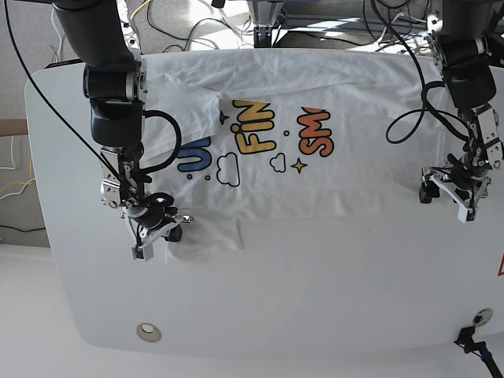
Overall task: Fold the T-shirt properly
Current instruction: 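Move both grippers to the shirt's side edges and grasp them, then lift the side edges with both grippers and fold them over the print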
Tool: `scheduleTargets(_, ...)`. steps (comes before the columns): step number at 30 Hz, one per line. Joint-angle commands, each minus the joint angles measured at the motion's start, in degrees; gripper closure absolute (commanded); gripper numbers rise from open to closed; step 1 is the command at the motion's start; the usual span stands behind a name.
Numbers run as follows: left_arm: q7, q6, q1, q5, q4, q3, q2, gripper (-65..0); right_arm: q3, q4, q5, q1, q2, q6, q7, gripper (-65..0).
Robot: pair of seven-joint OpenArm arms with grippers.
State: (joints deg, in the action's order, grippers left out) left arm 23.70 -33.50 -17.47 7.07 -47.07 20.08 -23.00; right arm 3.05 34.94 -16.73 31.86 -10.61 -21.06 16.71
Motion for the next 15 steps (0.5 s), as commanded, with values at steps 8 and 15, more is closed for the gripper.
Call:
scheduleTargets(8, 0.8, -3.5, -1.0, 0.2, -0.6, -0.2, 0.3, -21.3, 0.0, 0.5, 0.6, 1.0, -0.4, 0.2, 1.4, 0.0)
scheduleTargets(15, 0.8, -3.5, -1.0, 0.3, -1.2, 0.0, 0.3, -18.4, 0.0, 0.5, 0.6, 1.0, -0.4, 0.2, 1.4, 0.0)
